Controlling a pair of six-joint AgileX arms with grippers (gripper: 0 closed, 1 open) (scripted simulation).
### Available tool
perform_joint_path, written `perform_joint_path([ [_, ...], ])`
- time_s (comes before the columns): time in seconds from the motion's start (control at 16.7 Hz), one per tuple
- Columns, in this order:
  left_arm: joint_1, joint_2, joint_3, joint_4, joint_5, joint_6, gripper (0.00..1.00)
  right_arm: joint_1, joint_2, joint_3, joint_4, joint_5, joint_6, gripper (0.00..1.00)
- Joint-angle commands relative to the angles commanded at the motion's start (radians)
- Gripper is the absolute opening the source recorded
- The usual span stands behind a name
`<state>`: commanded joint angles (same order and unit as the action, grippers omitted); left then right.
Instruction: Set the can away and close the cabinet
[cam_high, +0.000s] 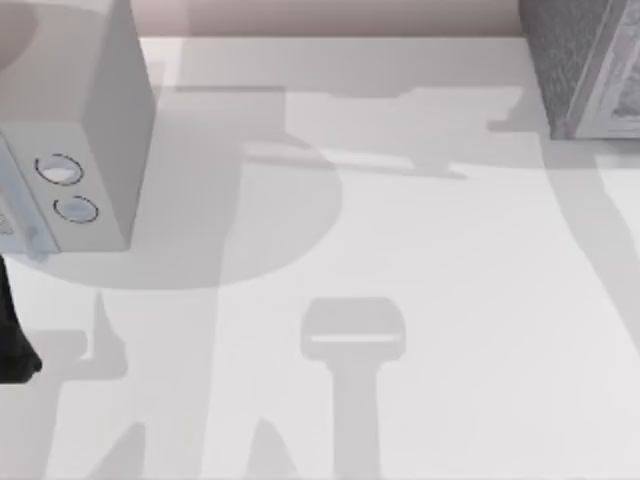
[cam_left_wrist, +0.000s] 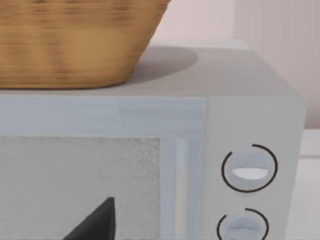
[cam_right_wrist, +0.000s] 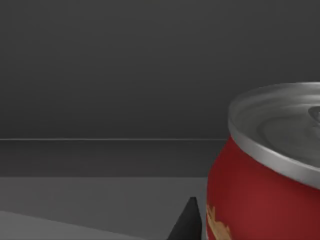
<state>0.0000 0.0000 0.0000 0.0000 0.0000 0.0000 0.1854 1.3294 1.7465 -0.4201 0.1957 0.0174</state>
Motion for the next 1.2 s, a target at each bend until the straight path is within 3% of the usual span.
perform_joint_path([
  [0.48,0.000,0.000,0.000,0.000,0.000,0.000,1.00,-0.009,0.045,0.061,-0.015,-0.006,0.002,0.00],
  [1.2,0.000,0.000,0.000,0.000,0.000,0.000,1.00,-0.068,0.578,0.777,-0.198,-0.056,0.000,0.00],
])
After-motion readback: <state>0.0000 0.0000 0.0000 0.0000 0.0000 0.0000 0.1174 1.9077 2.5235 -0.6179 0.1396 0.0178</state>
